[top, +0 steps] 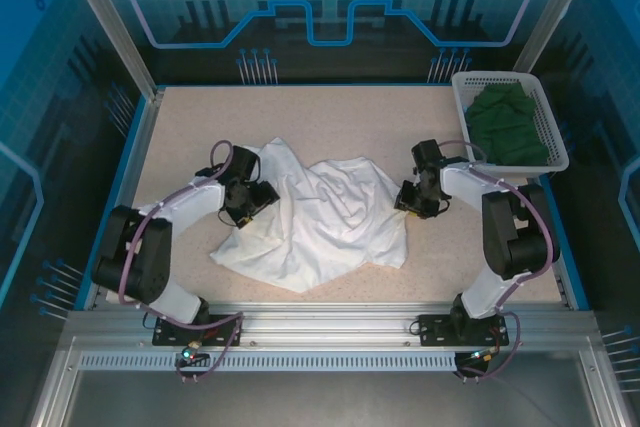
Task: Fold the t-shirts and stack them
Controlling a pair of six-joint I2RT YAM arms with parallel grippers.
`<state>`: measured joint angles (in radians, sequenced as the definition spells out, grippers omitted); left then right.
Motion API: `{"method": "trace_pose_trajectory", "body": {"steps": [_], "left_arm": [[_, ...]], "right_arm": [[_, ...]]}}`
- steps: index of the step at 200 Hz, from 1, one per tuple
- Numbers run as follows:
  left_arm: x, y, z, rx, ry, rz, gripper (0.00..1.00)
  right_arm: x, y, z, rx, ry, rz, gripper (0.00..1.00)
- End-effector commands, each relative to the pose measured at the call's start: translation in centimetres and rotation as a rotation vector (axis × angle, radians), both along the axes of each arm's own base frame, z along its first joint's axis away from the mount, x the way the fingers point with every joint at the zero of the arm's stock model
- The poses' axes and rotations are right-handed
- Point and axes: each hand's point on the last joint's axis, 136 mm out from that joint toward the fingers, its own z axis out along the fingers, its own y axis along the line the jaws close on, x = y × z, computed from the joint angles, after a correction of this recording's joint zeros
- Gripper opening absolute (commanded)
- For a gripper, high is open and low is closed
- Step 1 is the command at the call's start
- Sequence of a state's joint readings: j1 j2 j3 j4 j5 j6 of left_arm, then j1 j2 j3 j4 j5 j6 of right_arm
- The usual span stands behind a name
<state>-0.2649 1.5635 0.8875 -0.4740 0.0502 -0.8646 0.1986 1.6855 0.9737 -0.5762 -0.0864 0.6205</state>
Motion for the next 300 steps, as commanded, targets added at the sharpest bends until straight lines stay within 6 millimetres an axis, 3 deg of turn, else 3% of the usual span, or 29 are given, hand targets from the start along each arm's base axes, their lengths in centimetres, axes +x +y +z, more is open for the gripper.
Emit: {"method": "trace_pose_trajectory", "body": {"steps": [1,22,51,63,107,121,143,149,155,161,178,200,224,232,248,260,300], "left_arm": [[2.1,-1.0,-0.3,-0.017,-0.028,-0.019,0.67],[3.6,-1.4,-1.0,-0.006,-0.018,-0.036,0.52],[7.1,-2.3,-0.6,-0.006,-0.044,-0.053,0.11],[9.1,-2.5,0.3,0.011,-0.074,-0.06,0.0],[18.6,-3.2,6.4,0.028,-0.214,-0.092,0.0],[21.5,-3.1,7.7,0.035,-0.237,-0.094,0.0],[25.0,-2.1,9.8,0.057,-0.261,-0.09,0.0],[25.6,-1.3,10.1,0.068,-0.258,-0.075,0.09],[26.0,-0.4,10.5,0.076,-0.258,-0.057,0.3],[26.2,0.8,10.7,0.089,-0.251,-0.032,0.42],[25.8,3.7,11.5,0.1,-0.234,0.03,0.81],[23.4,6.2,12.5,0.127,-0.227,0.07,0.89],[19.1,7.6,12.4,0.139,-0.243,0.135,0.89],[17.4,7.7,11.9,0.116,-0.238,0.165,0.88],[14.1,7.3,9.9,0.058,-0.225,0.218,0.82],[12.2,6.7,8.6,0.025,-0.211,0.23,0.79],[9.0,4.8,4.5,0.039,-0.114,0.165,0.74]], "right_arm": [[0.5,1.3,0.3,0.056,-0.039,0.01,0.22],[1.1,1.7,1.2,0.083,-0.083,-0.006,0.08],[1.9,1.5,3.3,0.087,-0.158,-0.039,0.0],[2.2,1.2,4.1,0.093,-0.19,-0.061,0.0],[2.0,-2.2,7.1,0.085,-0.274,-0.24,0.0],[0.5,-2.8,6.3,0.075,-0.253,-0.29,0.0],[-1.1,-1.6,5.4,0.09,-0.234,-0.326,0.0],[-1.5,-0.9,5.0,0.086,-0.228,-0.316,0.0],[-1.8,-0.4,4.8,0.071,-0.228,-0.302,0.01],[-1.9,0.1,4.6,0.051,-0.229,-0.281,0.05],[-1.9,0.6,4.1,0.012,-0.205,-0.247,0.1],[-0.7,-0.4,4.5,-0.02,-0.212,-0.23,0.3],[-0.1,-2.4,6.2,-0.062,-0.24,-0.243,0.54],[0.5,-2.7,8.0,-0.065,-0.286,-0.253,0.59],[-0.1,-2.6,9.6,-0.069,-0.342,-0.25,0.62],[-0.5,-1.3,10.7,-0.047,-0.381,-0.211,0.62],[-4.3,5.7,7.8,-0.031,-0.289,0.055,0.6]]}}
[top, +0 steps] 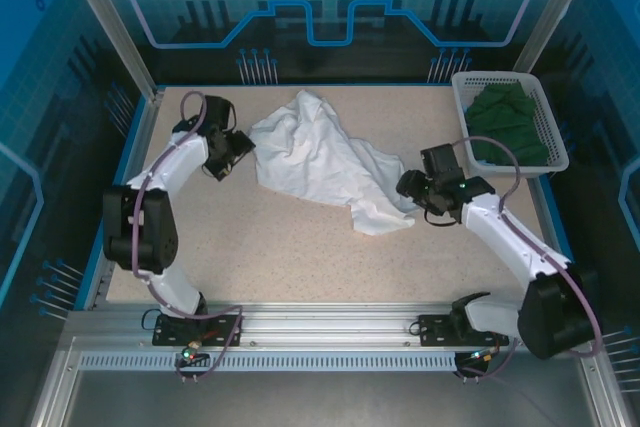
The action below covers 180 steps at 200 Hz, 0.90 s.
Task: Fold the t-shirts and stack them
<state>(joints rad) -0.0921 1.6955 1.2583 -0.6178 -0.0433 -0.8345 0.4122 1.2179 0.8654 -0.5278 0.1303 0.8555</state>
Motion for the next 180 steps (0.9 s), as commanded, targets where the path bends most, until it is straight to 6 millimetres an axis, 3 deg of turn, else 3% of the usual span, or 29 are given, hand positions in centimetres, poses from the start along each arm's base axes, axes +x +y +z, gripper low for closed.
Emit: {"method": "trace_pose_trajectory", "body": {"steps": [1,13,17,45,103,150,166,180], "left_arm": [[0.0,-1.7,-1.8,-0.04,-0.002,-0.017,0.74],[-0.1,-2.3,-2.9,-0.056,0.013,-0.022,0.73],[0.0,-2.5,-3.3,-0.065,0.016,-0.026,0.72],[1.5,-4.2,-5.1,-0.133,0.058,-0.071,0.69],[2.8,-4.8,-6.7,-0.133,0.067,-0.084,0.56],[4.0,-4.5,-7.2,-0.097,0.066,-0.094,0.25],[4.4,-4.1,-7.1,-0.072,0.065,-0.097,0.12],[4.7,-4.2,-6.7,-0.072,0.056,-0.104,0.01]], "right_arm": [[-2.8,3.0,-3.0,-0.07,0.113,0.14,0.6],[-3.7,4.4,-4.6,-0.116,0.165,0.207,0.6],[-3.3,5.2,-4.2,-0.12,0.154,0.226,0.6],[-3.3,8.1,-6.3,-0.184,0.229,0.326,0.61],[-2.1,9.7,-8.9,-0.252,0.299,0.35,0.6],[-2.4,10.1,-10.8,-0.261,0.354,0.366,0.5],[-2.4,10.1,-11.2,-0.254,0.356,0.368,0.37],[-2.3,10.2,-11.5,-0.243,0.362,0.374,0.2]]}}
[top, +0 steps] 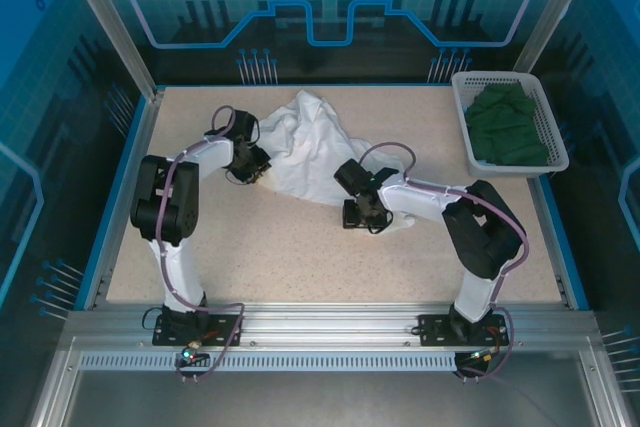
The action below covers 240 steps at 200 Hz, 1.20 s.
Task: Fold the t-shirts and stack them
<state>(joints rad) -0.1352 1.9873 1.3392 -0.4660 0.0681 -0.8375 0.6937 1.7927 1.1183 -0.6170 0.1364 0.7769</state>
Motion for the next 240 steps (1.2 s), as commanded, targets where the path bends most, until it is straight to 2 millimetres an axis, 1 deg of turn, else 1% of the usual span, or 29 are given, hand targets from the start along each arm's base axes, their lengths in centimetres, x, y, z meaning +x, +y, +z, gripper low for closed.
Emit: {"method": "trace_pose_trajectory", "body": {"steps": [1,13,31,50,71,92,97,102,112,119,130,139,146,161,184,212,240], "left_arm": [[0.9,0.0,0.9,0.024,-0.018,-0.019,0.01],[1.0,0.0,1.5,0.022,-0.034,-0.023,0.0],[1.0,0.0,2.8,0.02,-0.071,-0.026,0.0],[0.8,0.1,4.6,0.024,-0.114,-0.026,0.0],[0.4,0.1,7.0,0.019,-0.171,-0.025,0.0],[-0.4,0.1,8.5,0.018,-0.19,-0.028,0.0],[-0.8,0.1,8.6,0.022,-0.189,-0.028,0.08],[-1.2,0.2,8.6,0.03,-0.18,-0.026,0.16],[-1.9,0.5,8.1,0.053,-0.162,-0.023,0.27],[-2.5,0.8,7.3,0.067,-0.14,-0.014,0.37],[-3.2,1.1,6.0,0.074,-0.103,0.0,0.43],[-3.5,0.9,5.0,0.061,-0.077,0.003,0.49],[-3.6,0.6,4.2,0.045,-0.06,0.007,0.52],[-3.6,0.1,2.9,0.014,-0.037,0.009,0.55],[-3.2,-0.4,1.7,0.002,-0.01,-0.002,0.58],[-3.4,-0.6,0.7,0.018,0.02,-0.013,0.58],[-3.3,-0.9,0.0,0.032,0.034,-0.019,0.58]], "right_arm": [[-0.6,0.4,-0.8,0.005,0.032,0.023,0.19],[-0.4,0.3,-0.8,0.012,0.03,0.019,0.08],[-0.1,0.1,0.1,0.034,0.005,0.019,0.0],[0.3,0.3,1.9,0.081,-0.043,0.031,0.0],[0.8,0.3,4.6,0.126,-0.11,0.055,0.0],[1.0,-0.3,6.8,0.144,-0.158,0.059,0.0],[1.0,-0.4,7.1,0.152,-0.161,0.057,0.0],[0.9,-0.6,7.4,0.162,-0.165,0.057,0.0],[0.7,-0.7,8.0,0.18,-0.174,0.061,0.0],[0.7,-0.9,8.2,0.186,-0.184,0.063,0.0],[0.4,-1.2,8.6,0.192,-0.195,0.068,0.0],[0.3,-1.2,8.9,0.2,-0.205,0.08,0.0],[0.1,-1.4,9.0,0.203,-0.211,0.084,0.0],[0.0,-1.9,9.3,0.217,-0.221,0.08,0.0],[-0.2,-2.5,9.8,0.254,-0.23,0.068,0.0],[-0.3,-3.2,10.1,0.279,-0.235,0.058,0.0],[-0.2,-3.7,10.6,0.348,-0.238,0.028,0.0]]}}
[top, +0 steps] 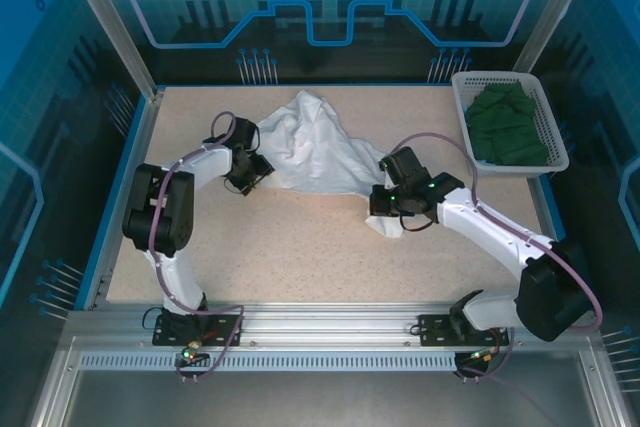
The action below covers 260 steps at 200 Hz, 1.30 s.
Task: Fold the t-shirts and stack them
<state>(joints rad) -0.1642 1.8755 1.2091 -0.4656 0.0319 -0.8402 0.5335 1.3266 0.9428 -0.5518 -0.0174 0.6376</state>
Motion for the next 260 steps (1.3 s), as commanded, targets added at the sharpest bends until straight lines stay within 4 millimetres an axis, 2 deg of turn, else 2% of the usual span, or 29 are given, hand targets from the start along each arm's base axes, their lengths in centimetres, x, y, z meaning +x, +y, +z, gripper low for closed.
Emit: {"method": "trace_pose_trajectory", "body": {"steps": [1,36,49,77,95,103,115,127,145,165,185,205,228,245,260], "left_arm": [[0.2,-0.8,-0.5,-0.003,0.022,-0.006,0.58],[1.3,-1.3,-1.0,0.006,0.024,-0.015,0.5],[1.6,-1.2,-1.2,0.02,0.03,-0.019,0.44],[2.5,-0.7,-0.9,0.061,0.017,-0.029,0.22],[2.9,-0.7,-0.1,0.065,0.002,-0.035,0.03],[3.1,-0.9,0.6,0.056,-0.019,-0.039,0.0],[3.3,-1.0,2.2,0.049,-0.055,-0.041,0.0],[3.6,-1.2,4.9,0.037,-0.109,-0.057,0.0],[4.0,-1.5,10.5,0.029,-0.226,-0.084,0.0],[3.4,-1.5,16.9,0.025,-0.362,-0.11,0.0],[1.6,-0.6,21.3,0.052,-0.461,-0.11,0.0],[-0.8,0.5,22.9,0.079,-0.498,-0.098,0.0],[-3.7,1.4,23.3,0.093,-0.524,-0.084,0.0],[-5.3,2.0,23.8,0.105,-0.543,-0.078,0.0],[-6.3,2.2,24.6,0.114,-0.566,-0.093,0.0]], "right_arm": [[-0.3,-0.2,0.4,0.065,0.003,0.008,0.0],[0.0,-0.5,0.1,0.062,0.012,0.009,0.0],[0.0,-0.6,-0.2,0.062,0.021,0.007,0.0],[-0.1,-0.8,-0.3,0.063,0.024,0.008,0.0],[0.0,-1.0,-0.2,0.064,0.024,0.003,0.0],[0.0,-1.1,-0.1,0.066,0.021,-0.001,0.0],[0.3,-1.4,0.5,0.072,0.015,-0.012,0.0],[0.5,-1.6,1.5,0.079,-0.002,-0.02,0.0],[0.9,-1.7,4.3,0.088,-0.065,-0.015,0.0],[1.1,-1.9,8.2,0.118,-0.159,-0.015,0.0],[0.8,-2.2,11.0,0.15,-0.247,-0.024,0.0],[0.2,-2.9,11.9,0.157,-0.291,-0.039,0.0],[-0.7,-3.4,11.2,0.144,-0.27,-0.05,0.0],[-1.4,-3.8,10.7,0.132,-0.244,-0.055,0.0],[-1.9,-4.0,11.3,0.14,-0.255,-0.059,0.0]]}}
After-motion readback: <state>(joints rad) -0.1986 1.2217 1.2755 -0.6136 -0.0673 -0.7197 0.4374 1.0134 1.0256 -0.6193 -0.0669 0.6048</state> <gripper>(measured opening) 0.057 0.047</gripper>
